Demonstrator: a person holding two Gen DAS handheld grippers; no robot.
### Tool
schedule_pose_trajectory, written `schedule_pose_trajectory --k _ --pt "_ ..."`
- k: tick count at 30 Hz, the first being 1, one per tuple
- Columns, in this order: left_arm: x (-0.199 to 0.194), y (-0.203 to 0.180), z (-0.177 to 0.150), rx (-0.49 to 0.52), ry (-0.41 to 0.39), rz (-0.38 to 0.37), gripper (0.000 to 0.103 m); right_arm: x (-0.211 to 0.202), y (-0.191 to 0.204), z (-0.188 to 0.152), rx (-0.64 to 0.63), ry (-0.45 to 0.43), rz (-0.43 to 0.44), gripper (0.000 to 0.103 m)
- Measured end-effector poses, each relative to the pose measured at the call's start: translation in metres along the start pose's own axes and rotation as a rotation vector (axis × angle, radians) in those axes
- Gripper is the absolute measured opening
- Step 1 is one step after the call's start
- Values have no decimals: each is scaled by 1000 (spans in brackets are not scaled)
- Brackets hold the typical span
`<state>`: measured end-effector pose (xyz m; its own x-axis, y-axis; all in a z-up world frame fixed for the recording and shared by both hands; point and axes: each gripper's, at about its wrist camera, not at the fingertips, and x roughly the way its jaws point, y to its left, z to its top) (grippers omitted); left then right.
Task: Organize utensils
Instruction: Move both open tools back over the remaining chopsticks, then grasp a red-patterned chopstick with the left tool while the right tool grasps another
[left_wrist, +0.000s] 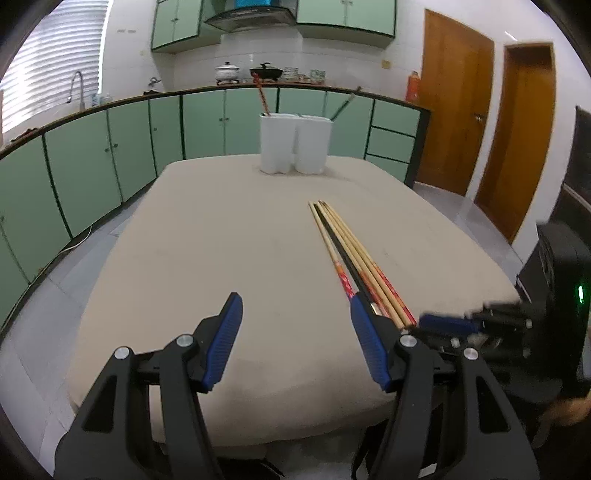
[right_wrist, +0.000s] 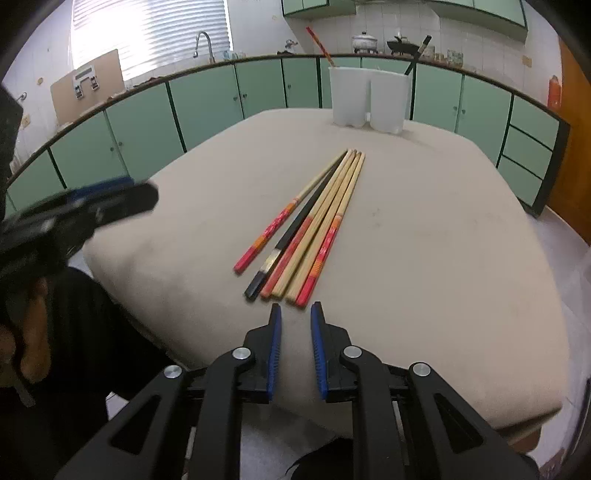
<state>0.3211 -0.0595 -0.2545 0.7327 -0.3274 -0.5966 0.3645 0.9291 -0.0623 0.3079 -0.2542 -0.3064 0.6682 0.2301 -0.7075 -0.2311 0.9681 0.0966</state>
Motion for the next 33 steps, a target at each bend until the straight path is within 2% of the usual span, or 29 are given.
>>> schedule_pose_trajectory --k 2,6,11,15,19,21,23,24,29,33 --pt "6 -5 -5 16 18 -11 60 -1 -13 2 41 -6 -26 16" --pt "22 -20 -14 59 65 -25 60 -9 -32 -1 80 -10 -26 17" --pt "42 -34 -17 84 92 -31 60 -12 -40 -7 84 -1 -27 18" --pt "53 -37 -20 90 114 -16 60 -12 -36 -9 80 -7 4 18" --pt "60 -37 -23 85 116 10 60 -3 -32 -6 61 -9 -2 18" --pt "61 -37 -23 79 107 13 52 2 -32 -1 61 -16 -14 17" --pt "62 -38 -22 81 92 25 18 5 -32 2 63 -23 -39 13" --pt "63 -38 -20 77 87 32 6 5 -33 2 70 -27 -51 8" --pt "62 -29 -20 11 54 93 5 3 -42 0 150 -57 -122 6" --pt "58 -24 -21 1 36 138 5 -2 -49 -3 188 -75 -190 6"
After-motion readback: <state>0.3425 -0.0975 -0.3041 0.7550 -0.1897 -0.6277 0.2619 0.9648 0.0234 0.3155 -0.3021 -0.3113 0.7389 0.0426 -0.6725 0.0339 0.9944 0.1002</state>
